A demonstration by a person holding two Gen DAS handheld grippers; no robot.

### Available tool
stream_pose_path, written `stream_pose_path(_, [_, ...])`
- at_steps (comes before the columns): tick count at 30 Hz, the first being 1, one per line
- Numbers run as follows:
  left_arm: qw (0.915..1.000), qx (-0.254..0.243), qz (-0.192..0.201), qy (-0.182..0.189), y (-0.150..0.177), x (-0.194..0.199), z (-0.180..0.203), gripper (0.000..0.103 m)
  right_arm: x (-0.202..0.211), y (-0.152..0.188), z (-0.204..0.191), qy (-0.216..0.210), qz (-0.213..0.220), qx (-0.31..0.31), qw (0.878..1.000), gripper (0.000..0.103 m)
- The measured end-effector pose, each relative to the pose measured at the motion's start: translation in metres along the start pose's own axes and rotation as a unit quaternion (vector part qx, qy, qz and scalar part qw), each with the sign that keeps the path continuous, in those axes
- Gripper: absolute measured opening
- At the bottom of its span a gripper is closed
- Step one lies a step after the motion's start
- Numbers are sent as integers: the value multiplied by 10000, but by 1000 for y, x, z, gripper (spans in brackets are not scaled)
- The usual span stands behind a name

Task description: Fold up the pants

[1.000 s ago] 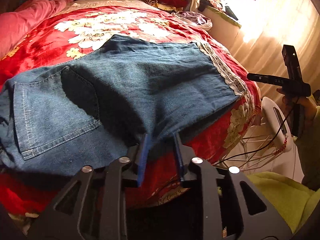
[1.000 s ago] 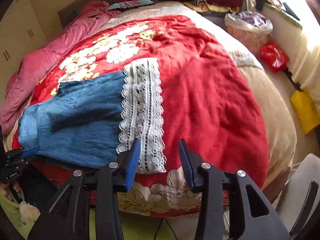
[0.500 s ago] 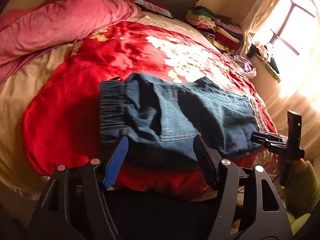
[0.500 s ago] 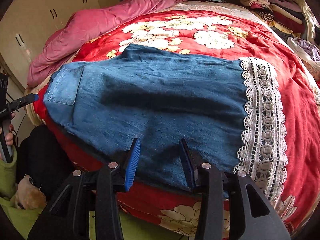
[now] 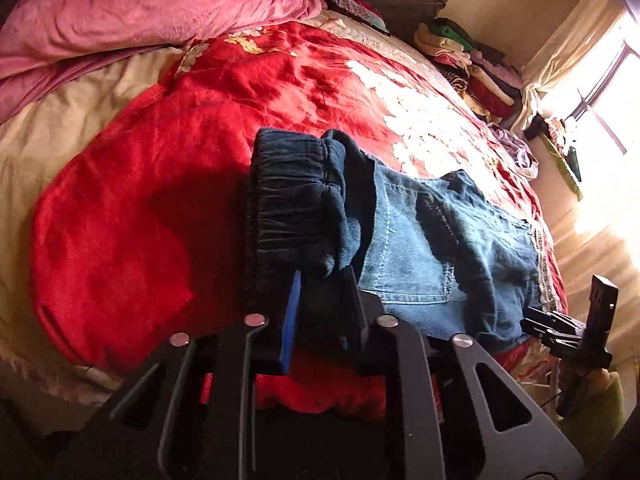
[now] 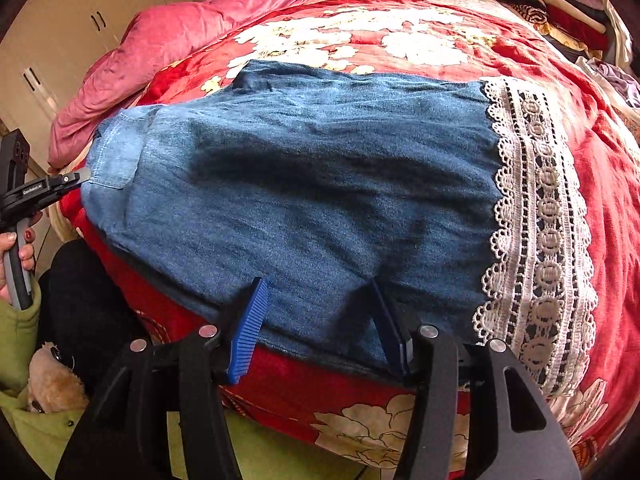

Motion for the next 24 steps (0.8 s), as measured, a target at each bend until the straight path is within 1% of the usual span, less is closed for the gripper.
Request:
stream_pose_path(1, [9999, -44, 82, -67, -2, 7, -2, 7, 1, 1, 1, -7, -13, -4, 10000, 52])
stream_pose_path(3, [9990, -168, 204, -365, -6, 18, -13, 7, 1, 2, 1, -14, -29, -17, 10000, 52])
stream_pose_path(5, [9978, -147, 134, -638, -5, 16, -29, 7, -1, 2, 2, -1, -40, -16, 10000, 52])
stream_pose_path(7, [9981, 89, -42, -603, 0, 10, -43, 7, -3, 2, 1, 34, -62, 11, 10000, 53])
stream_pose_path(9, [9984, 136, 120, -532, -3, 19, -41, 7, -1, 2, -1, 54, -63, 69, 9999, 53])
stream_pose_path(10, [9983, 49, 261, -514, -7, 28, -35, 7, 1, 1, -2, 78, -32, 124, 9999, 53])
stream_pose_path(12, [9977, -260, 403, -489, -13, 39, -16, 8, 7, 0, -8, 136, 84, 354, 9992, 53])
stream_pose_path(13, [9972, -431, 427, -429, -15, 42, -3, 14, 9, -1, -14, 125, 153, 523, 9984, 53])
stream_pose_path(14, [9968, -570, 434, -341, -16, 42, 10, 21, 11, -1, -21, 92, 203, 708, 9972, 53])
stream_pose_path(15, [9964, -710, 399, -231, -15, 39, 25, 24, 12, -2, -27, 70, 249, 858, 9960, 53])
stream_pose_path(17, [9949, -979, 239, 18, -12, 25, 56, 26, 13, -5, -42, -54, 340, 1048, 9939, 53])
stream_pose_path(19, [9920, -1244, -22, 217, -8, 2, 86, 26, 11, -14, -50, -141, 416, 1067, 9933, 53])
stream_pose_path(20, [9902, -1368, -108, 264, -5, -9, 96, 26, 9, -19, -53, -188, 457, 1064, 9931, 53])
stream_pose_path(22, [9858, -1618, -374, 237, 1, -35, 115, 27, 5, -32, -53, -93, 559, 1017, 9932, 53])
stream_pose_path(24, [9816, -1817, -547, 199, 8, -57, 125, 30, -6, -38, -51, -5, 462, 898, 9949, 53])
Point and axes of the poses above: each gripper's, at about its wrist camera, not at the fingertips, and x roughly against the way its jaws point, z to its right, y to its underside, the point moved 10 cm from there along -x, roughly the way its jaws point, and after that the axes turned 1 degree about -z, right-handed, at the moved point
